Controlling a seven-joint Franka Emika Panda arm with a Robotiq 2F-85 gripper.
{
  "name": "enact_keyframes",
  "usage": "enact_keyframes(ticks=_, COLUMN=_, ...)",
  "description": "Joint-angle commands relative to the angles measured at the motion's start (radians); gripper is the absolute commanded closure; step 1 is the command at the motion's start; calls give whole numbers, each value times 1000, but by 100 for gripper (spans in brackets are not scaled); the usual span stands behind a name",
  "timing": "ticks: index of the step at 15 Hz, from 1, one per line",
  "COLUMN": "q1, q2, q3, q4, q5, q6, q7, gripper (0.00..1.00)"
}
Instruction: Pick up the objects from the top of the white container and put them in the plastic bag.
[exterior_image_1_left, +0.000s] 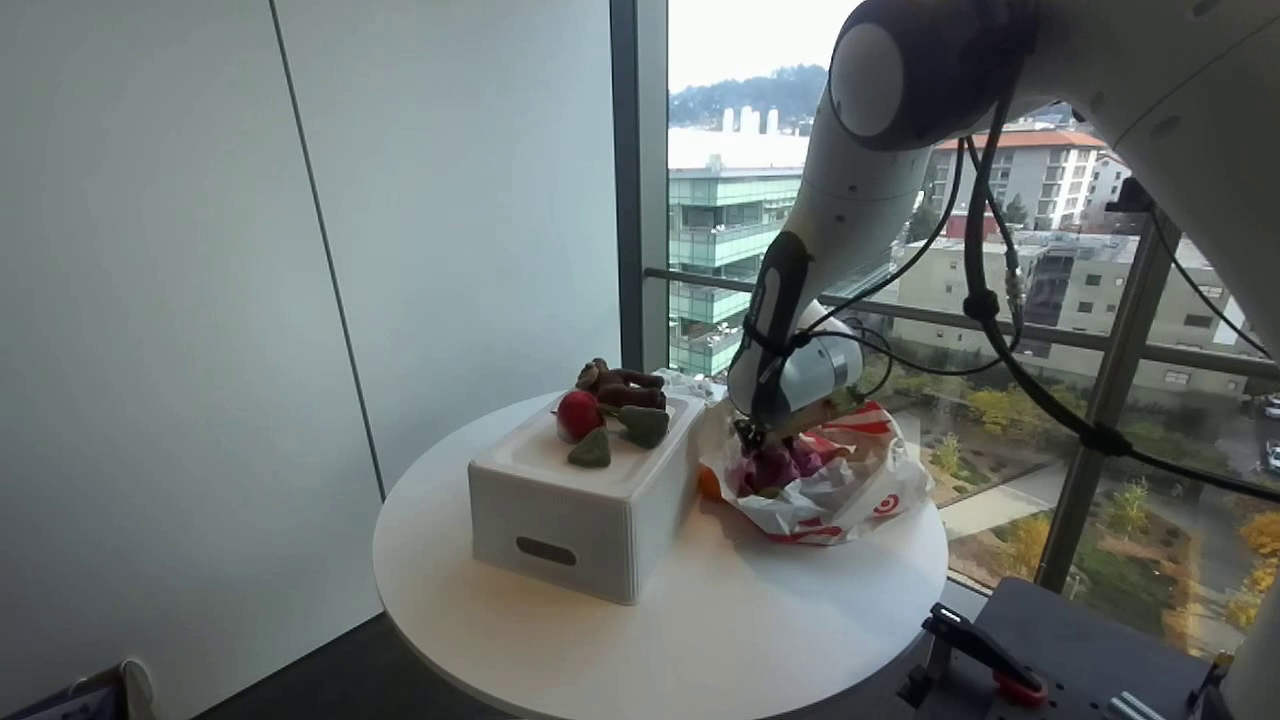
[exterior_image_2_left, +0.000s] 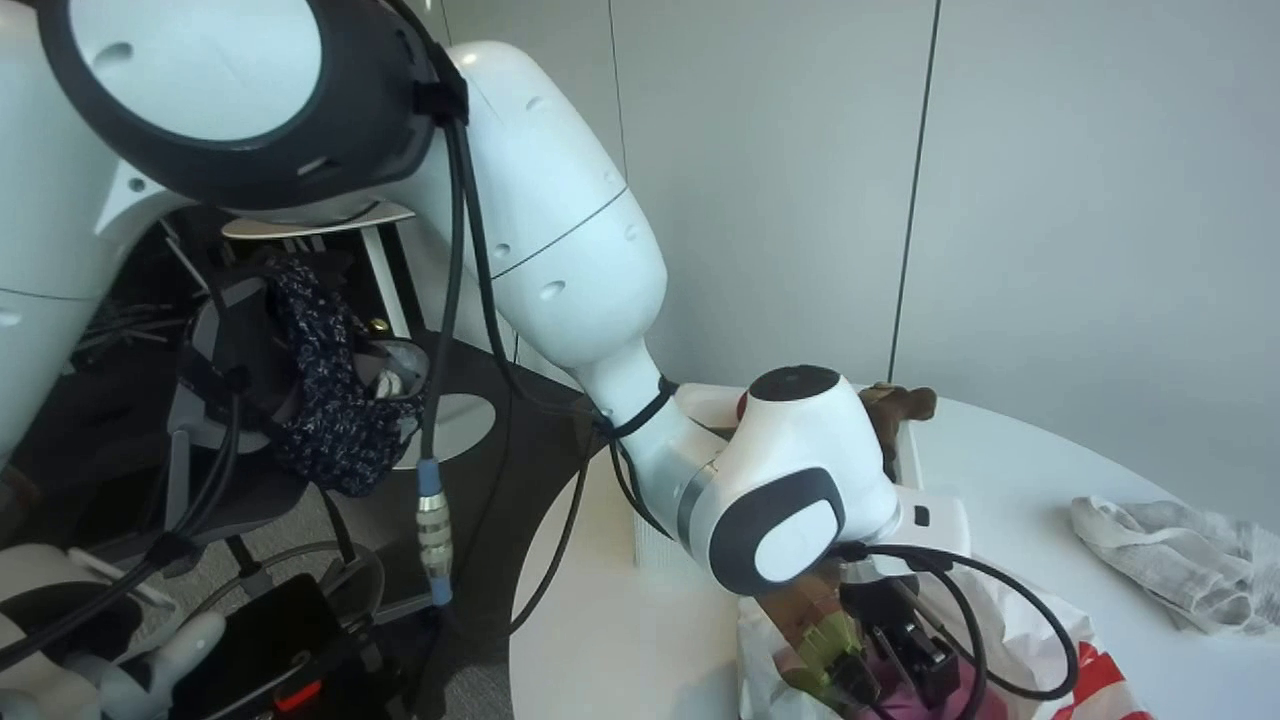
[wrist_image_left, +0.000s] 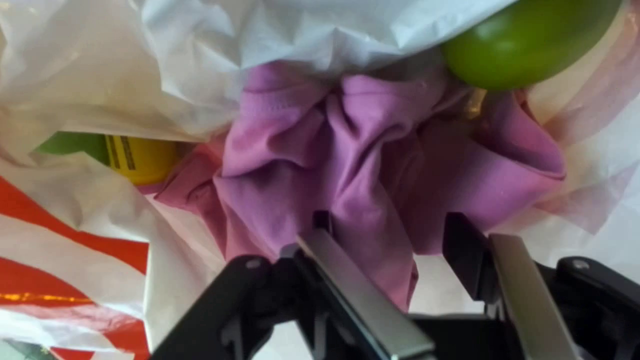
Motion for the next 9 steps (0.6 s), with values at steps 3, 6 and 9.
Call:
enact_keyframes(ticks=3, q1=90, q2=-279, q3=-18, q4=-105, q5=-48, q6=-121, q7=-29, gripper=0)
enact_keyframes(ticks=6, q1=78, q2=-439, q3=84, q4=-154, q5=-52, q6=-225, q7=-62, gripper=0)
enact_keyframes(ticks=9, q1=62, q2=-498, q3=214, q4=-173, q5=6, q6=-252, q7=-93, gripper=0)
